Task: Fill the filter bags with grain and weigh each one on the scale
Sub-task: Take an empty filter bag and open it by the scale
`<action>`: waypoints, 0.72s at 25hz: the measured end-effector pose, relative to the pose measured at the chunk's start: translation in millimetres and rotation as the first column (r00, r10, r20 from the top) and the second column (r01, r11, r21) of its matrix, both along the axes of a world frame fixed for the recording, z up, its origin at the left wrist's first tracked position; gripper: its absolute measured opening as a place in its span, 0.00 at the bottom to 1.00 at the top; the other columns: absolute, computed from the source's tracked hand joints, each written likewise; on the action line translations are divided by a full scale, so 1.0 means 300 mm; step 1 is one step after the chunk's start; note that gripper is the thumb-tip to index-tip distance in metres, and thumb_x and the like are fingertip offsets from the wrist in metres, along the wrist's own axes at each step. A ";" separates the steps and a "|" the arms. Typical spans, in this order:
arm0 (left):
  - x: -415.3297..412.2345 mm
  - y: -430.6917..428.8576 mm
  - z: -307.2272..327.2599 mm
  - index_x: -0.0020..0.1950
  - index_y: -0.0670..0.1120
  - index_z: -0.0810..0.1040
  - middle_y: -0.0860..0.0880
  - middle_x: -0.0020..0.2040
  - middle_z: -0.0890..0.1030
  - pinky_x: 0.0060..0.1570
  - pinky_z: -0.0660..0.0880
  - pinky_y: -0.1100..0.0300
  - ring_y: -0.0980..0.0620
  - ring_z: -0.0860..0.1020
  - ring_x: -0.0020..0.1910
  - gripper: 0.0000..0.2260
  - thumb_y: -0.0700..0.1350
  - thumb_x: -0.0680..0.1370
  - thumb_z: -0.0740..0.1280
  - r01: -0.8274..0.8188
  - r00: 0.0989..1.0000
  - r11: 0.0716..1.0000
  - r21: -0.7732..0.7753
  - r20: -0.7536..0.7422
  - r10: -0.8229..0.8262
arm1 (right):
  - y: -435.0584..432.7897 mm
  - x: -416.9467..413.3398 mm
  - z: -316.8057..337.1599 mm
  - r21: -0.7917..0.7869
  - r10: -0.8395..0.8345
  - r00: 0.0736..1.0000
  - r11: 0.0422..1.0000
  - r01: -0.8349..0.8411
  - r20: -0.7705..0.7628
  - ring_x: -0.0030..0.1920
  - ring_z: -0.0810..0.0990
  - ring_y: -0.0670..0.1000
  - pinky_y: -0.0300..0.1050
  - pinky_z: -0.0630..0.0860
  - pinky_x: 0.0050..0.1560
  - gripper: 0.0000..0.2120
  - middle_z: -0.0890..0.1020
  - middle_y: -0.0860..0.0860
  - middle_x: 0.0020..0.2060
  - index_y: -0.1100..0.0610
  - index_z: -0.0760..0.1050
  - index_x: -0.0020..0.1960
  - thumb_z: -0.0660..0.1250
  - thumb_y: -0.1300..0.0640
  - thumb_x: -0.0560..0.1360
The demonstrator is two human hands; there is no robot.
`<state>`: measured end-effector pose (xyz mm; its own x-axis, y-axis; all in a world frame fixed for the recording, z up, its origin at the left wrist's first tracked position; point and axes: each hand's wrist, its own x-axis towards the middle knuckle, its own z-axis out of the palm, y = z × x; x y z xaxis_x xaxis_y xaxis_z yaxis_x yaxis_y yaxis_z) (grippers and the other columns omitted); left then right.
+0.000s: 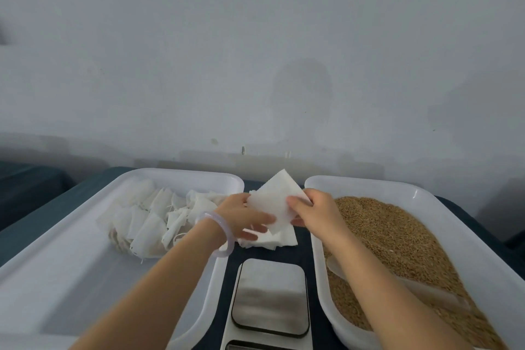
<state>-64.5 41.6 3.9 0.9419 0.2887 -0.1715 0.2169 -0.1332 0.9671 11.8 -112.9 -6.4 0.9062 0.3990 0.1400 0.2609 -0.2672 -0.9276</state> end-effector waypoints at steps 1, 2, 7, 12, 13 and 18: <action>-0.015 0.002 -0.012 0.47 0.41 0.77 0.43 0.43 0.81 0.38 0.79 0.57 0.44 0.82 0.44 0.09 0.34 0.70 0.73 -0.016 1.000 0.992 -0.127 0.005 0.017 | -0.003 -0.008 -0.001 0.089 -0.007 0.996 0.996 0.015 -0.092 0.46 0.82 0.55 0.47 0.82 0.42 0.06 0.81 0.57 0.44 0.58 0.78 0.45 0.65 0.56 0.76; -0.023 -0.001 -0.020 0.45 0.40 0.76 0.43 0.41 0.81 0.37 0.80 0.57 0.45 0.82 0.42 0.08 0.32 0.70 0.73 -0.053 0.998 0.967 -0.249 0.015 0.059 | -0.005 -0.015 -0.004 0.150 -0.008 0.986 0.988 0.034 -0.169 0.46 0.82 0.55 0.47 0.82 0.42 0.05 0.81 0.57 0.46 0.58 0.78 0.46 0.65 0.57 0.77; 0.002 -0.051 -0.035 0.45 0.40 0.77 0.44 0.40 0.81 0.35 0.79 0.57 0.47 0.81 0.40 0.03 0.35 0.77 0.65 -0.158 0.967 0.818 -0.553 0.082 0.243 | -0.017 -0.052 -0.017 0.335 0.039 0.914 0.936 0.109 -0.405 0.47 0.83 0.56 0.46 0.82 0.41 0.07 0.82 0.57 0.47 0.61 0.78 0.52 0.66 0.59 0.76; -0.004 -0.054 -0.075 0.44 0.51 0.75 0.53 0.38 0.79 0.36 0.72 0.67 0.58 0.77 0.38 0.04 0.45 0.76 0.69 -0.300 0.919 0.924 0.240 0.333 0.212 | -0.069 -0.057 -0.017 0.064 -0.160 0.981 0.986 0.154 0.112 0.52 0.74 0.37 0.33 0.70 0.50 0.16 0.76 0.37 0.51 0.49 0.73 0.60 0.70 0.55 0.73; -0.007 -0.053 -0.081 0.43 0.53 0.74 0.56 0.36 0.79 0.34 0.70 0.70 0.61 0.77 0.35 0.06 0.46 0.75 0.70 -0.274 0.914 0.925 0.263 0.369 0.166 | -0.071 -0.056 -0.009 0.050 -0.088 0.981 0.995 0.081 0.171 0.54 0.72 0.35 0.32 0.68 0.53 0.18 0.75 0.35 0.53 0.45 0.72 0.62 0.69 0.55 0.73; -0.011 -0.074 -0.103 0.46 0.50 0.74 0.54 0.29 0.77 0.29 0.72 0.69 0.62 0.75 0.27 0.07 0.46 0.73 0.72 -0.222 0.917 0.943 0.248 0.383 0.115 | -0.043 -0.065 -0.030 0.091 0.147 0.985 0.984 -0.156 0.094 0.48 0.80 0.40 0.31 0.73 0.47 0.13 0.82 0.42 0.44 0.41 0.75 0.53 0.70 0.56 0.73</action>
